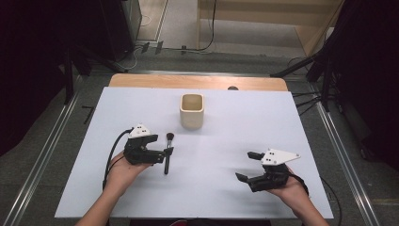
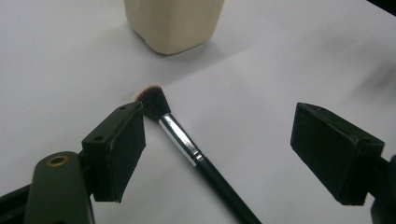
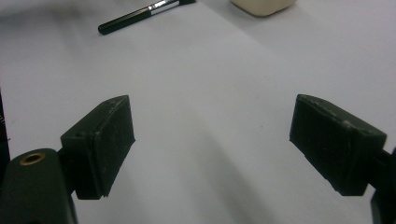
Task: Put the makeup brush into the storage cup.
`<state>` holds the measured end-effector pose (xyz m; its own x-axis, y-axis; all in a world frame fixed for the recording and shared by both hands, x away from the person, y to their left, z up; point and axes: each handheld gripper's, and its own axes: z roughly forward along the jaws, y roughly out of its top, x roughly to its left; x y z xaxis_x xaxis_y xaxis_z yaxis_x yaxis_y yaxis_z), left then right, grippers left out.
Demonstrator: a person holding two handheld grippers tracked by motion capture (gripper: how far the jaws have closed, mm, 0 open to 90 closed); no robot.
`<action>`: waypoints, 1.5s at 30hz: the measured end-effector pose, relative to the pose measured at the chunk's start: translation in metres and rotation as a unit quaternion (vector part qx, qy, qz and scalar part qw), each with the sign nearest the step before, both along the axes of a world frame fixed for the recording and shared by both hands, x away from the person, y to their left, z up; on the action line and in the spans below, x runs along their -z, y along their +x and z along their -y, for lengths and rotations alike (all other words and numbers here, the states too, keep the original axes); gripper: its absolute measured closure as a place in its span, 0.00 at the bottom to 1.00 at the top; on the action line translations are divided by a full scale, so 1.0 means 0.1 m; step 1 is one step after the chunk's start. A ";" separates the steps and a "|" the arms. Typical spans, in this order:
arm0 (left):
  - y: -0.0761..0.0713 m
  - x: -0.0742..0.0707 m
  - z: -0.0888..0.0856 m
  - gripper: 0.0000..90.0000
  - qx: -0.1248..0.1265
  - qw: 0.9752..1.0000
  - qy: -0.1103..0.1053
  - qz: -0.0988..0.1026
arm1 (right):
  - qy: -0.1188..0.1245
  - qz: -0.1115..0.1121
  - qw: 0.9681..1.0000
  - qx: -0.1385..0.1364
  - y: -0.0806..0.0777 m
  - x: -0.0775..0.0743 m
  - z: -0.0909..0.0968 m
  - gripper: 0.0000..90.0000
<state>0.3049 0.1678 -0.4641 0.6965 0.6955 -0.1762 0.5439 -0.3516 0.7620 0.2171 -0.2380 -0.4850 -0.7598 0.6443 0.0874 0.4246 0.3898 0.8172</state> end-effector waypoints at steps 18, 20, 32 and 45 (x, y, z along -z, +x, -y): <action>0.11 0.07 0.25 0.21 -0.096 0.995 -0.012 0.008 | -0.003 0.002 1.000 0.000 -0.02 -0.02 -0.01 0.17; 0.12 0.09 0.28 0.21 -0.101 0.995 -0.010 0.010 | -0.005 0.002 1.000 0.000 -0.02 -0.02 -0.01 0.17; 0.13 0.12 0.29 0.19 -0.121 0.993 0.008 0.007 | -0.010 0.003 1.000 0.001 -0.02 -0.02 -0.01 0.17; 0.20 -0.05 0.29 0.18 -0.094 0.992 0.072 -0.052 | -0.010 0.006 1.000 0.003 -0.03 -0.03 -0.01 0.17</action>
<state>0.3247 0.1391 -0.4587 0.5349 0.8349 -0.1299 0.6832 -0.3370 0.6479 0.2140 -0.2375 -0.4821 -0.7575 0.6497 0.0646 0.4164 0.4046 0.8142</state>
